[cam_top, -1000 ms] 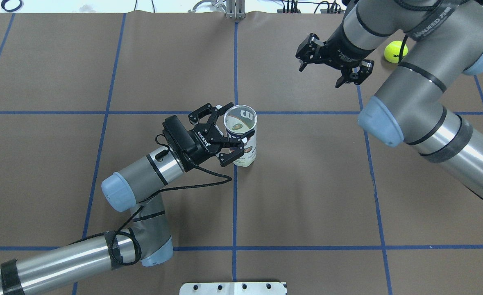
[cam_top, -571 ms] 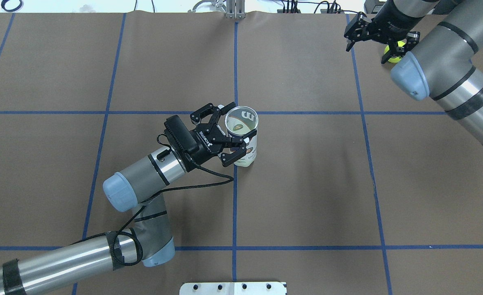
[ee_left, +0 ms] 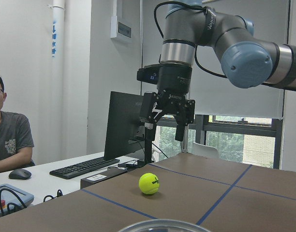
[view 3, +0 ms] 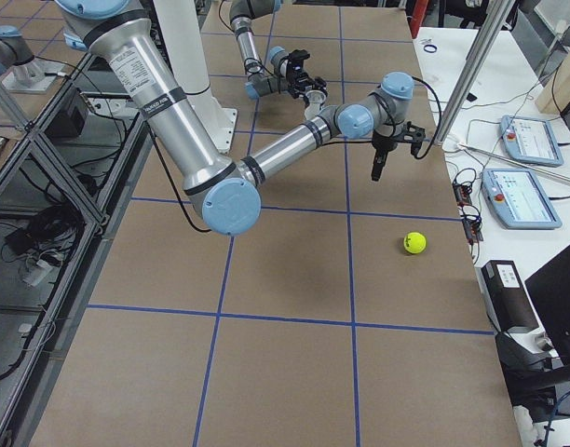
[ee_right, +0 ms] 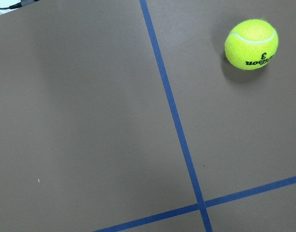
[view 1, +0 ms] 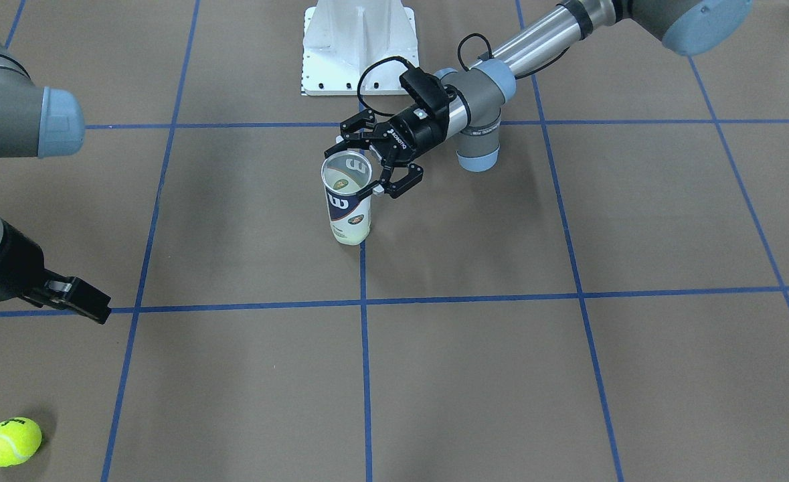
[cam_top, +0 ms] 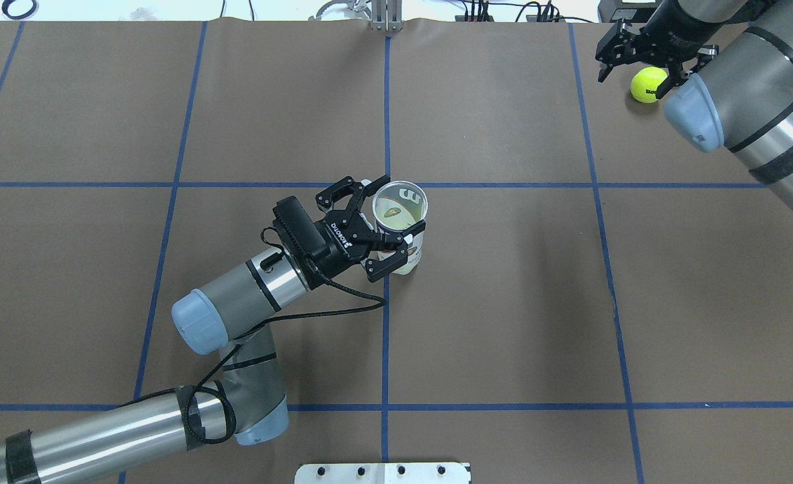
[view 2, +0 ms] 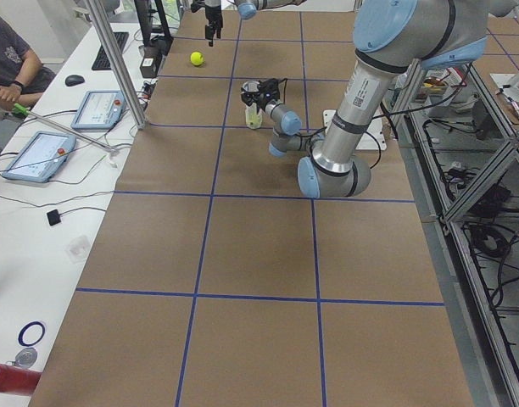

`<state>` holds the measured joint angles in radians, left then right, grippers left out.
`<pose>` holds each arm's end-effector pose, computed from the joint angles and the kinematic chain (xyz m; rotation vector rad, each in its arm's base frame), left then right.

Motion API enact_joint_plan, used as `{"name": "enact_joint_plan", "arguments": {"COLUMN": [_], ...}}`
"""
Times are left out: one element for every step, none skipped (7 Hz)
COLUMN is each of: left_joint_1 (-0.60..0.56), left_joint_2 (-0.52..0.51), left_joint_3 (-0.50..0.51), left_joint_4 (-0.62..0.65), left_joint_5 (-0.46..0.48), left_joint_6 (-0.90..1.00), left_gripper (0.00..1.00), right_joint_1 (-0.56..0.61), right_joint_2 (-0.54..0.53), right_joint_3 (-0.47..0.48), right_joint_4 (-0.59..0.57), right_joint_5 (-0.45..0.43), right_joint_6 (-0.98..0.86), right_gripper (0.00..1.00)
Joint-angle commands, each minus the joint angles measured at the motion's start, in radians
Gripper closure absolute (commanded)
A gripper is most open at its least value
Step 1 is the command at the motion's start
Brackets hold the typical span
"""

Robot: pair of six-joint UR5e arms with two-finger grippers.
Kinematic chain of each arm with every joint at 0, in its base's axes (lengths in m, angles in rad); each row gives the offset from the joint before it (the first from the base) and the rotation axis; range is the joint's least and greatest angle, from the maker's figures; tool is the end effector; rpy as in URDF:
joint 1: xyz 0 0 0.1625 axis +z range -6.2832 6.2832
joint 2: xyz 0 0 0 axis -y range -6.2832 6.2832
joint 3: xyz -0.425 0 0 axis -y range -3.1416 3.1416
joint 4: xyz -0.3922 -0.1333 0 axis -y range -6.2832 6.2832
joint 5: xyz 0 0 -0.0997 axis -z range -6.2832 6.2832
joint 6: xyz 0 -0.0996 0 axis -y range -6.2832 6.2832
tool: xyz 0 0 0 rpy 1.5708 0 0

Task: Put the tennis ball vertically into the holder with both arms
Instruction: 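Move the right gripper to the farther tennis ball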

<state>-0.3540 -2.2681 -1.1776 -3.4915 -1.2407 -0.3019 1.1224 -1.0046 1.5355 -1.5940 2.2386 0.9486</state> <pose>0.5628 -0.3845 0.2344 1.7050 1.3713 0.1494 -0.2352 -0.6540 0.3425 -0.0460 -0.8167 0.3027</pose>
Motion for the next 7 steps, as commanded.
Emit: {"name": "enact_joint_plan", "arguments": {"left_joint_1": [0.004, 0.004, 0.004, 0.004, 0.006, 0.006, 0.006], "left_joint_2": [-0.008, -0.011, -0.013, -0.013, -0.013, -0.013, -0.013], "left_joint_3": [-0.001, -0.001, 0.001, 0.001, 0.004, 0.006, 0.012], "left_joint_4": [0.003, 0.005, 0.006, 0.009, 0.011, 0.012, 0.012], "left_joint_5": [0.003, 0.007, 0.026, 0.042, 0.044, 0.044, 0.044], "left_joint_6": [0.0, 0.001, 0.001, 0.003, 0.003, 0.004, 0.004], "left_gripper": [0.09, 0.08, 0.08, 0.08, 0.08, 0.08, 0.08], "right_joint_1": [0.013, 0.013, 0.028, 0.057, 0.068, 0.074, 0.077], "right_joint_2": [-0.011, -0.011, -0.011, -0.011, -0.011, -0.012, -0.022], "right_joint_3": [-0.024, -0.035, -0.055, -0.095, -0.136, -0.173, -0.204], "right_joint_4": [0.0, 0.002, 0.002, 0.002, 0.003, 0.043, 0.099], "right_joint_5": [-0.004, -0.005, -0.008, -0.008, -0.01, -0.014, -0.014], "right_joint_6": [-0.057, -0.057, -0.097, -0.178, -0.216, -0.224, -0.226], "right_gripper": [0.0, 0.0, 0.0, 0.0, 0.0, 0.0, 0.0]}}
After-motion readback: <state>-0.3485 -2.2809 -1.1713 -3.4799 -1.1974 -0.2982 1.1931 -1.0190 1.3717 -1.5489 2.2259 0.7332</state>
